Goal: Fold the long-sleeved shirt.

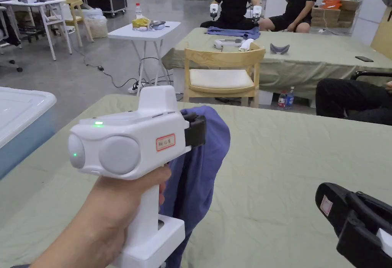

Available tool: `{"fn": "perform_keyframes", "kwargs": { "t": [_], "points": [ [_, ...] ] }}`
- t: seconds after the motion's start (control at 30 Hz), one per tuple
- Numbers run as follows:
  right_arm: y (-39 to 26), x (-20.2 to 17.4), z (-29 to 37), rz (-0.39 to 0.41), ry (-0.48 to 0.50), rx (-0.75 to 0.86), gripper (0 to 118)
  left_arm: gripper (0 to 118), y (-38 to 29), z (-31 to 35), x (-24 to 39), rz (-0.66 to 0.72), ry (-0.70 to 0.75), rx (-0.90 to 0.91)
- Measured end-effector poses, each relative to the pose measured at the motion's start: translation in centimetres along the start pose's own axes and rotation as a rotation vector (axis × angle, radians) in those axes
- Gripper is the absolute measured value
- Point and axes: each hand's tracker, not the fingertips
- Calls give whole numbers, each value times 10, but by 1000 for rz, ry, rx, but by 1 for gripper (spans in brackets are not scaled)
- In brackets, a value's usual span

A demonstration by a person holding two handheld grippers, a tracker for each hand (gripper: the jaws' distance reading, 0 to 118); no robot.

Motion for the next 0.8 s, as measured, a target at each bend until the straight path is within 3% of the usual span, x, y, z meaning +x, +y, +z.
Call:
{"fn": "perform_keyframes", "kwargs": {
  "t": [0.2,0.43,0.57,0.63,0.67,0.7,0.73,0.8],
  "points": [
    [2,52,54,-16,-107,40,4,15,-28,-64,122,-101,-130,-78],
    [-43,101,80,-54,-213,-73,4,15,-220,-172,217,-203,-191,-538],
    [-75,117,75,-120,-225,-164,4,15,-322,-194,243,-133,-239,-805],
    [-86,120,72,-127,-230,-192,4,33,-350,-194,250,-147,-212,-839],
    [-89,121,70,-130,-228,-203,4,55,-353,-193,253,-146,-209,-811],
    [-91,122,68,-131,-223,-211,4,93,-354,-193,254,-142,-211,-773],
    [-92,122,66,-131,-221,-214,4,114,-343,-190,253,-119,-251,-731],
    [-91,121,65,-131,-216,-211,4,117,-320,-181,251,-80,-269,-687]
  ]
}}
